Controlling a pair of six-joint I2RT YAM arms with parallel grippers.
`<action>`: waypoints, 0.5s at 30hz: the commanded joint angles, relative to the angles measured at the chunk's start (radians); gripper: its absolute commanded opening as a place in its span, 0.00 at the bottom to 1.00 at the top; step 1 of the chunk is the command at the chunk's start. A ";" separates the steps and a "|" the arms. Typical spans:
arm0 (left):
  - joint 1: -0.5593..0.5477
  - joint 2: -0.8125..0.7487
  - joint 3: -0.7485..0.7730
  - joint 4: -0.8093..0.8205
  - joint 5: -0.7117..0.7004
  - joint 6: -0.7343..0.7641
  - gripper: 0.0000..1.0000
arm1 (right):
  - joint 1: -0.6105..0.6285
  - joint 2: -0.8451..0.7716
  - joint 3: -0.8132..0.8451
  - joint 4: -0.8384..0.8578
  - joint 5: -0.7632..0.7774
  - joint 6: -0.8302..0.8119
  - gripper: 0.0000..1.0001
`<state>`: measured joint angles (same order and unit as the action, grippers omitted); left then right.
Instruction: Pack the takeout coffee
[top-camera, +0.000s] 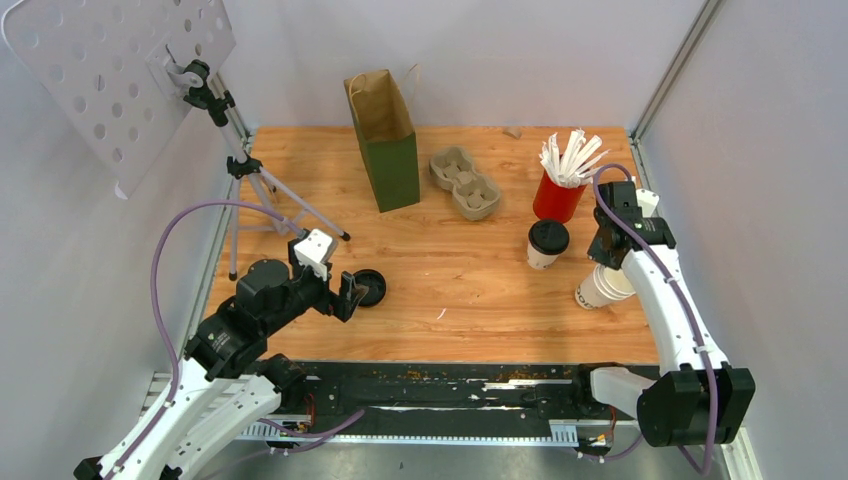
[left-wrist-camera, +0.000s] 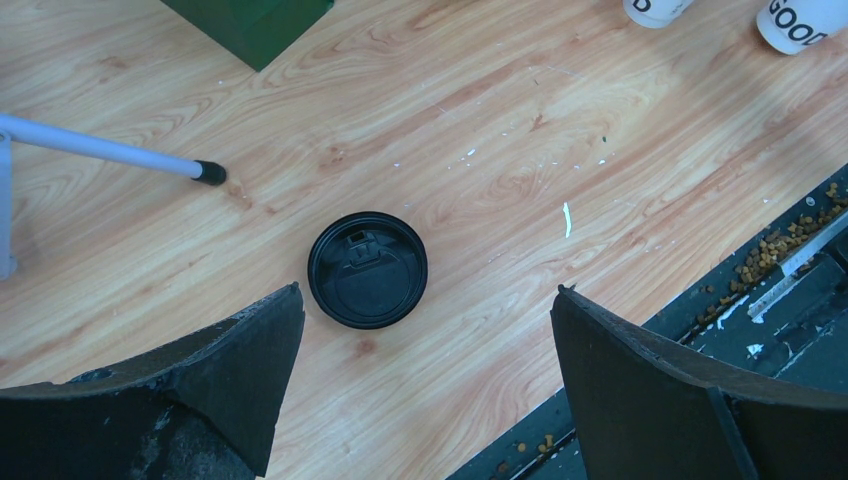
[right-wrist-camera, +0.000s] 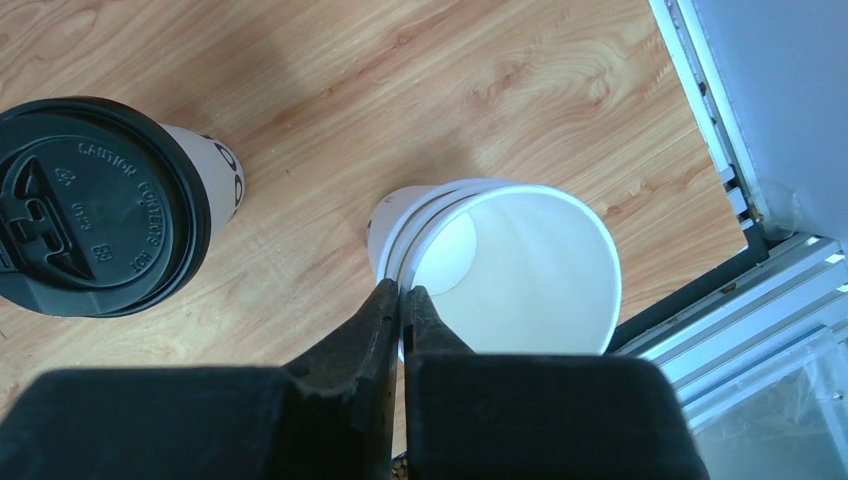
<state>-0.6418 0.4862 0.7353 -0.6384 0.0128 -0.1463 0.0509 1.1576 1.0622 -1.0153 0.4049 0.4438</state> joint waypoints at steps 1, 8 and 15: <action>-0.004 -0.004 0.003 0.034 -0.010 0.021 1.00 | -0.004 -0.021 0.069 -0.021 0.050 -0.027 0.00; -0.004 -0.005 0.004 0.036 -0.011 0.021 1.00 | -0.001 -0.012 0.098 -0.044 0.107 -0.074 0.00; -0.005 0.001 0.003 0.037 -0.011 0.021 1.00 | -0.002 0.046 0.048 -0.011 0.118 -0.115 0.00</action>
<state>-0.6418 0.4862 0.7349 -0.6380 0.0128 -0.1463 0.0509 1.1694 1.1183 -1.0542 0.5102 0.3721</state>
